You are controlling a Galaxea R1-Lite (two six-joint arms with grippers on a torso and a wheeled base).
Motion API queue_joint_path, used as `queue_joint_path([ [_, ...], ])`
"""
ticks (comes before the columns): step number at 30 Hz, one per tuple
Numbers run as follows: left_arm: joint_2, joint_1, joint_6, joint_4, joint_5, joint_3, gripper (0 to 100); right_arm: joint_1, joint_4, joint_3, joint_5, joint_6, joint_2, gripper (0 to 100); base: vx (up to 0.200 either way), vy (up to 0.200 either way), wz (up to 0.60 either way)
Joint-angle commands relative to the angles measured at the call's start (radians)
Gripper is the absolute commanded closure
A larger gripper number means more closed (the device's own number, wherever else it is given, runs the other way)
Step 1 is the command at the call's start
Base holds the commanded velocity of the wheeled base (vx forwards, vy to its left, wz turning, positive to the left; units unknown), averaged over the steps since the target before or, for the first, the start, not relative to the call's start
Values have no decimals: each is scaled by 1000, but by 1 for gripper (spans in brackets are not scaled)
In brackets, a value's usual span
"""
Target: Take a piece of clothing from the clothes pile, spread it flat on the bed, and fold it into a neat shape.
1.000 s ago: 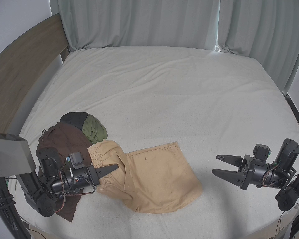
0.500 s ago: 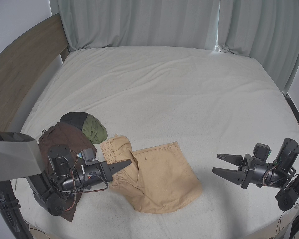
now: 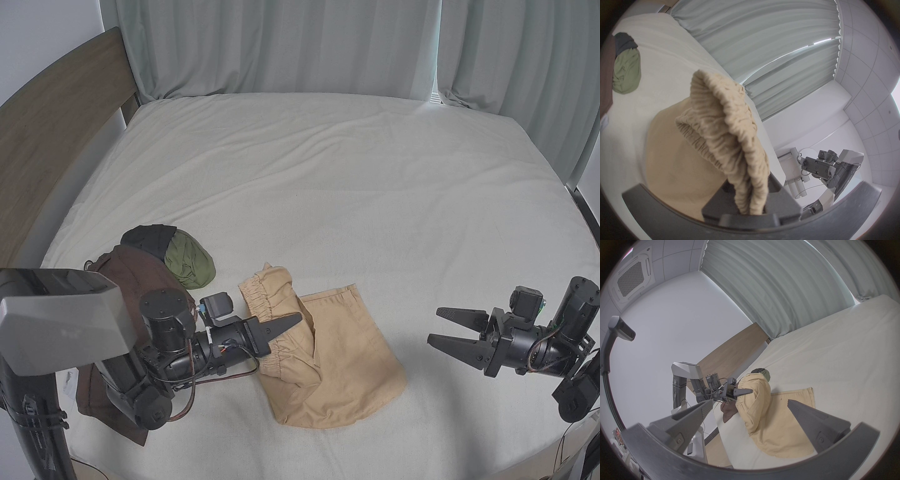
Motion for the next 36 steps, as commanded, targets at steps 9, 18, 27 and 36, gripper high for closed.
queue_joint_path([
  [9,150,-36,-23,3,4,-101,100,-34,0,-4,3,1,-1,0,0,0,0],
  [18,170,-75,-45,6,6,-135,100,-34,0,-9,3,1,-1,0,0,0,0],
  [27,183,-88,-54,16,10,-162,100,-22,0,-9,3,-3,-18,0,0,0,0],
  [36,193,-89,-54,31,10,-171,0,-25,0,-12,3,0,-21,0,0,0,0],
])
